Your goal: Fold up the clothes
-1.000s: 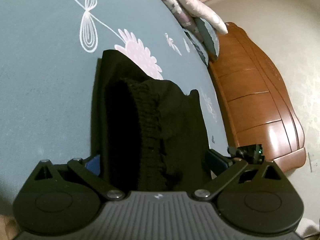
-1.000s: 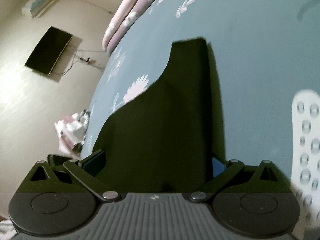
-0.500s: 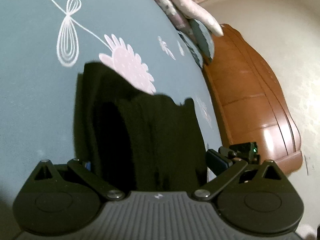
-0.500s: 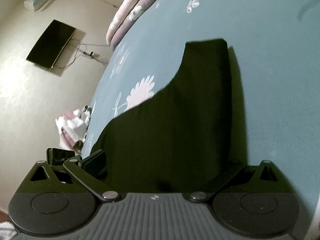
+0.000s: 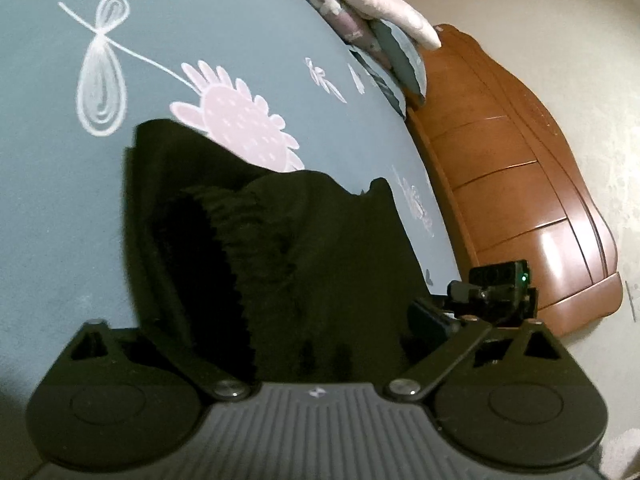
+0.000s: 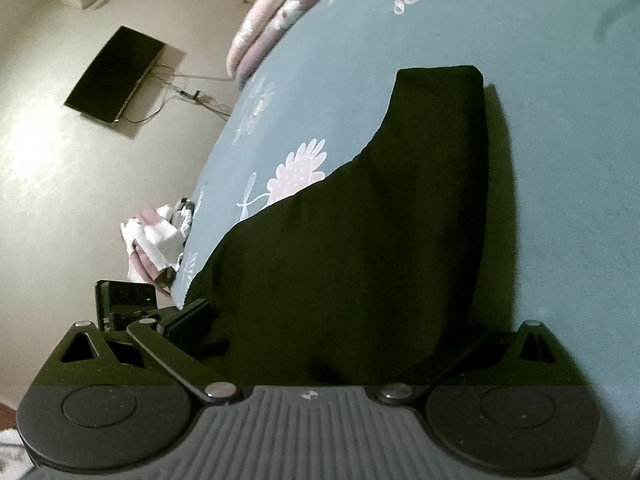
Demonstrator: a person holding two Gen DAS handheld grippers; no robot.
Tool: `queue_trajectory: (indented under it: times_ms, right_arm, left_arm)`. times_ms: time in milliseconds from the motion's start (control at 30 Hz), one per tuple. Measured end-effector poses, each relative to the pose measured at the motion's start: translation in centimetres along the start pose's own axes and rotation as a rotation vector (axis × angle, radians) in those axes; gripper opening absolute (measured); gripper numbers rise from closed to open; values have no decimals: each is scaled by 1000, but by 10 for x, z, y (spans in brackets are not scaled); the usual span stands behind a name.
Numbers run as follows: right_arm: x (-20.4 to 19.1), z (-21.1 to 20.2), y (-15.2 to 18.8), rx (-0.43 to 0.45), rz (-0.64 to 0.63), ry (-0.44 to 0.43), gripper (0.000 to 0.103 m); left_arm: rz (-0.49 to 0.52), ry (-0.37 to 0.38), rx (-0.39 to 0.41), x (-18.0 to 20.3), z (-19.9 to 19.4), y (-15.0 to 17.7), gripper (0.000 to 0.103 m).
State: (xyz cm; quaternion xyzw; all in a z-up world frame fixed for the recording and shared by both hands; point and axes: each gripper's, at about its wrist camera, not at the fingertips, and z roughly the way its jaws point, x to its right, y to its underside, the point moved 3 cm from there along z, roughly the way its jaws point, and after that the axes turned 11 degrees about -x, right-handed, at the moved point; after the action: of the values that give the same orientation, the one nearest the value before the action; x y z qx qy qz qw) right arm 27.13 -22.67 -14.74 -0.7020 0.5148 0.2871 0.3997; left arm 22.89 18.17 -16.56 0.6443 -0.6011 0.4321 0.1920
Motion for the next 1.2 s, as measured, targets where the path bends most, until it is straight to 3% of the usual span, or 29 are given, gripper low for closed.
queue_trajectory:
  times_ms: [33, 133, 233, 300, 333, 400, 433, 600, 833, 1200]
  right_arm:
    - [1, 0, 1, 8, -3, 5, 95]
    - [2, -1, 2, 23, 6, 27, 89]
    - [-1, 0, 3, 28, 9, 85, 75]
    - [0, -2, 5, 31, 15, 131, 52]
    - [0, -2, 7, 33, 18, 154, 46]
    - [1, -4, 9, 36, 24, 202, 23]
    - [1, -4, 10, 38, 26, 216, 19]
    - [-16, -4, 17, 51, -24, 282, 13]
    - [-47, -16, 28, 88, -103, 259, 12]
    - [-78, -75, 66, 248, -181, 293, 12]
  left_arm:
    - [-15, -2, 6, -4, -3, 1, 75]
    - [-22, -24, 8, -7, -6, 2, 67]
    - [10, -86, -1, 0, -5, 2, 58]
    - [20, -128, -3, 2, -6, 2, 52]
    - [19, -144, -2, 3, -6, 3, 48]
    - [19, -163, 3, 4, -8, 4, 48]
    - [21, -172, 6, 5, -8, 4, 47]
    - [51, -196, 23, 18, -12, 5, 42]
    - [134, -204, 34, 55, -14, -1, 40]
    - [307, -210, 7, 133, 10, -16, 39]
